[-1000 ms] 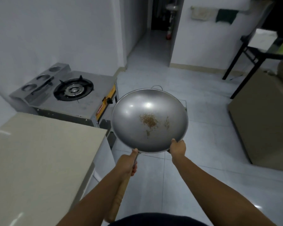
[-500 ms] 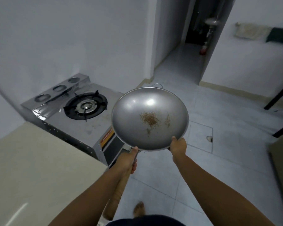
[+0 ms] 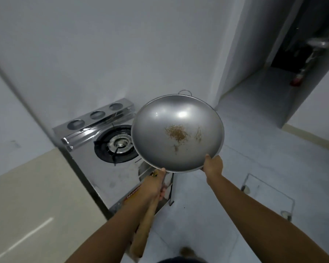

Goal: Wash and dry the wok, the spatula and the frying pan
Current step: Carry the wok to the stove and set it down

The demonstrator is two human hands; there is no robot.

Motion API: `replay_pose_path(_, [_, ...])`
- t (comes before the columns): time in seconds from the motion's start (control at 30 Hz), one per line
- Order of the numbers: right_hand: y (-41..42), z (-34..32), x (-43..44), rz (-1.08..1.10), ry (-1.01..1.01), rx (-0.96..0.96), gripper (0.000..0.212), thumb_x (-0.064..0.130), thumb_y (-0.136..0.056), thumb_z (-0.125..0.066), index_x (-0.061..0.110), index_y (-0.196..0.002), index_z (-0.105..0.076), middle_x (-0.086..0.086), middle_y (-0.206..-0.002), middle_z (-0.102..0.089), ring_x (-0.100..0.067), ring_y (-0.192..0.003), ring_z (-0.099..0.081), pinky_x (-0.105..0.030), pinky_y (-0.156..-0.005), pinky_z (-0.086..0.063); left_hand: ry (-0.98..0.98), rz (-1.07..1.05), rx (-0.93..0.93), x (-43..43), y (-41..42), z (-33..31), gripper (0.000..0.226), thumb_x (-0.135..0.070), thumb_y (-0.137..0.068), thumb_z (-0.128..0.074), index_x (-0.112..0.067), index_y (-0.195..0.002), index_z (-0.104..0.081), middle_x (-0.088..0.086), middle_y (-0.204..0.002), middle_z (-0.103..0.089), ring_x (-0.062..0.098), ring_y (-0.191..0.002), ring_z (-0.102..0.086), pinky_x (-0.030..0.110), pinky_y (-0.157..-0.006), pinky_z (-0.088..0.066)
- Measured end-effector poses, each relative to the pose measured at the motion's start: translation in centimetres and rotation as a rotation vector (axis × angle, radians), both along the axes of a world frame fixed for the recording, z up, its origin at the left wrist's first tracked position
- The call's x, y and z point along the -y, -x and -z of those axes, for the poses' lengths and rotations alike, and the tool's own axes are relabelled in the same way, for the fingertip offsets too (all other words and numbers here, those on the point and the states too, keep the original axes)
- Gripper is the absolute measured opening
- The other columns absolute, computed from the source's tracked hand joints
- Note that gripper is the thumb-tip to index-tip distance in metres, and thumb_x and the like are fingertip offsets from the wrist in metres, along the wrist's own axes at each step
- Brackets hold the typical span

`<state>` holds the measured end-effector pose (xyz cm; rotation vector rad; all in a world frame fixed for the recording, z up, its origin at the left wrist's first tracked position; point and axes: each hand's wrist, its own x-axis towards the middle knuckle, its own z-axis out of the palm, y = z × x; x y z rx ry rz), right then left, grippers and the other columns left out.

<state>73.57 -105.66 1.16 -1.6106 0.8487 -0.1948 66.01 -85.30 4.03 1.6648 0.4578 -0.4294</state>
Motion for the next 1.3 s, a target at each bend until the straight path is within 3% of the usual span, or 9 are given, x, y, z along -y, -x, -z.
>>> replay_pose_path(0.2, [-11.1,-0.9,-3.0,-0.315,0.045,0.035,0.046,0.026,-0.097,-0.050,0.001,-0.136,-0.047,-0.017,-0.134,-0.054,-0.037,-0.117,-0.054,-0.052,-0.097,-0.048,-0.011,-0.186,0.055,-0.6,-5.4,0.4,0.067,-0.060,-0.095,-0.036,-0.006,-0.061,-0.053,0.010,-0.049,-0.052,0.019,-0.041,-0.047,0.028,-0.048,-0.042])
replay_pose_path(0.47, [-20.7,-1.2,-9.5,-0.762,0.064,-0.026,0.040,0.021,-0.099,-0.049,0.001,-0.133,-0.048,-0.018,-0.131,-0.056,-0.038,-0.116,-0.055,-0.051,-0.097,-0.049,-0.001,-0.536,0.017,-1.3,-9.1,0.4,0.060,-0.051,-0.100,-0.036,-0.008,-0.062,-0.053,0.009,-0.054,-0.055,0.017,-0.045,-0.051,0.030,-0.054,-0.046])
replay_pose_path(0.53, [-21.9,-0.8,-11.2,-0.826,0.067,-0.060,0.040,0.022,-0.098,-0.050,0.001,-0.132,-0.049,-0.020,-0.130,-0.057,-0.039,-0.113,-0.057,-0.053,-0.095,-0.049,0.013,-0.611,-0.003,-1.5,-9.5,0.8,0.059,-0.051,-0.100,-0.036,-0.007,-0.066,-0.055,0.009,-0.056,-0.056,0.019,-0.050,-0.053,0.033,-0.058,-0.047])
replay_pose_path(0.63, [-23.0,-0.2,-13.2,-0.915,0.064,-0.094,0.040,0.022,-0.097,-0.050,0.001,-0.132,-0.050,-0.020,-0.129,-0.058,-0.039,-0.112,-0.057,-0.052,-0.095,-0.050,0.099,-0.725,-0.040,-1.8,-10.1,1.4,0.053,-0.050,-0.099,-0.039,-0.005,-0.076,-0.053,0.009,-0.056,-0.054,0.018,-0.048,-0.052,0.030,-0.051,-0.046])
replay_pose_path(0.73, [-23.7,0.3,-14.2,-0.964,0.059,-0.129,0.040,0.020,-0.099,-0.049,0.000,-0.134,-0.048,-0.017,-0.129,-0.056,-0.038,-0.114,-0.056,-0.044,-0.092,-0.051,0.163,-0.792,-0.082,-1.8,-10.6,1.6,0.047,-0.047,-0.100,-0.041,-0.006,-0.082,-0.054,0.006,-0.057,-0.054,0.017,-0.049,-0.051,0.030,-0.051,-0.046])
replay_pose_path(0.9, [-24.7,1.2,-14.7,-1.008,0.005,-0.192,0.040,0.019,-0.099,-0.048,0.002,-0.135,-0.046,-0.018,-0.132,-0.054,-0.038,-0.114,-0.055,-0.052,-0.094,-0.051,0.220,-0.859,-0.112,-1.4,-11.3,1.7,0.046,-0.046,-0.100,-0.041,-0.003,-0.089,-0.055,0.007,-0.059,-0.055,0.017,-0.049,-0.052,0.028,-0.049,-0.047])
replay_pose_path(1.07, [-25.5,0.6,-14.5,-1.018,-0.095,-0.214,0.039,0.018,-0.098,-0.052,0.001,-0.133,-0.045,-0.016,-0.124,-0.051,-0.038,-0.111,-0.054,-0.044,-0.078,-0.055,0.263,-0.791,-0.127,-1.6,-12.0,0.4,0.044,-0.042,-0.103,-0.035,-0.006,-0.082,-0.050,0.007,-0.061,-0.051,0.016,-0.050,-0.050,0.024,-0.046,-0.047])
replay_pose_path(1.17, [-24.5,0.4,-14.0,-0.990,-0.026,-0.139,0.042,0.022,-0.095,-0.057,0.008,-0.131,-0.042,-0.010,-0.121,-0.052,-0.033,-0.107,-0.055,-0.048,-0.083,-0.056,0.255,-0.738,-0.140,-1.7,-11.9,0.2,0.044,-0.043,-0.103,-0.033,-0.006,-0.089,-0.050,0.007,-0.064,-0.053,0.015,-0.052,-0.052,0.024,-0.048,-0.049])
replay_pose_path(1.3, [-22.9,0.8,-13.2,-1.057,0.095,-0.024,0.044,0.020,-0.092,-0.058,0.018,-0.133,-0.042,-0.008,-0.125,-0.057,-0.033,-0.110,-0.058,-0.054,-0.088,-0.053,0.245,-0.728,-0.160,-1.5,-12.0,-0.3,0.049,-0.046,-0.103,-0.032,-0.008,-0.080,-0.050,0.005,-0.060,-0.053,0.014,-0.049,-0.051,0.023,-0.047,-0.048])
